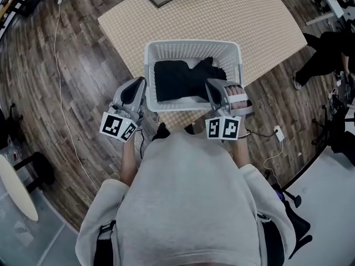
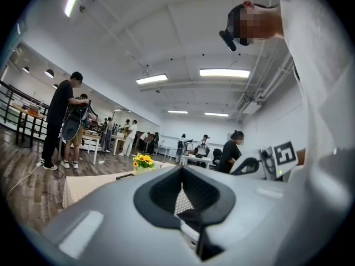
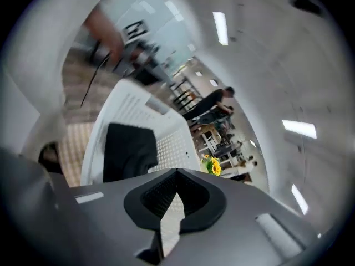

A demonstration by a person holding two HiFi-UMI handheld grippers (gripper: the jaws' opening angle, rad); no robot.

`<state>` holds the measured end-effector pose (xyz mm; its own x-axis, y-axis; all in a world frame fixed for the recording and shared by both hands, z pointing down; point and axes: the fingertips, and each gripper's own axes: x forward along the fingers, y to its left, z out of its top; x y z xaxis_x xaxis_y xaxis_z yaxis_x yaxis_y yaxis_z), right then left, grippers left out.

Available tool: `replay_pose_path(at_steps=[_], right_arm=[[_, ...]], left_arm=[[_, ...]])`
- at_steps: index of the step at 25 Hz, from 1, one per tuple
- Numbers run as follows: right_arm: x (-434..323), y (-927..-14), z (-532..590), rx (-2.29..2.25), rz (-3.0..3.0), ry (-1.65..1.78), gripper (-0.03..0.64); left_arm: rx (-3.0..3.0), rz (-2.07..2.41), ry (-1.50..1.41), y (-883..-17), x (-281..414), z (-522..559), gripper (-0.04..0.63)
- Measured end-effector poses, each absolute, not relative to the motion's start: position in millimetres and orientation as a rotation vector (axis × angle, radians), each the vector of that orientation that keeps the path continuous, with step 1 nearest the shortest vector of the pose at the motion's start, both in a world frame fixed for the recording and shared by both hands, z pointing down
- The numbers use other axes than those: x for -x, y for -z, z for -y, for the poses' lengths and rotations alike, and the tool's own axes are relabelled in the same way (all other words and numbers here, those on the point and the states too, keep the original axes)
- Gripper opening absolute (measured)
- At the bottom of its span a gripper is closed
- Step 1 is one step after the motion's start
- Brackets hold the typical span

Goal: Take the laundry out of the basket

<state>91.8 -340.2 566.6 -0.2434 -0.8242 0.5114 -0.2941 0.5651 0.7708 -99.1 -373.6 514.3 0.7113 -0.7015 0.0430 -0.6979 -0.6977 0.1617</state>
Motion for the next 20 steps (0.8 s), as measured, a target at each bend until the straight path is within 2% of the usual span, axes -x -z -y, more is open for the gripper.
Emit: replay_pose_path(at_steps=[3,13,14,15,16,20], right_arm=[[-83,-587,336,-0.732,1.687,0.753,-0.002],[-61,-611,348,-0.632,1.881,0.452,0.003],[-59,-620,349,-0.577,1.888,0.395,0.072],[-57,-631,349,-0.51,1.889,0.327,0.229],[-56,-644,349,-0.438,1.883,0.264,0.319],[-56,-703,345,-0.181,1.804,0.104,0.534]], left_arm=[[-2.747,1.138,0.049,-512,99,373,0.008],[-2.739,1.149,0.103,-508,109,376,0.008],[-2.735,1.153,0.105,-509,111,377,0.008],[-2.73,1.159,0.107,-509,113,377,0.008],[-2.724,1.166,0.111,-509,115,378,0.008],[-2.701,1.204,0.123,-507,125,378,0.008]])
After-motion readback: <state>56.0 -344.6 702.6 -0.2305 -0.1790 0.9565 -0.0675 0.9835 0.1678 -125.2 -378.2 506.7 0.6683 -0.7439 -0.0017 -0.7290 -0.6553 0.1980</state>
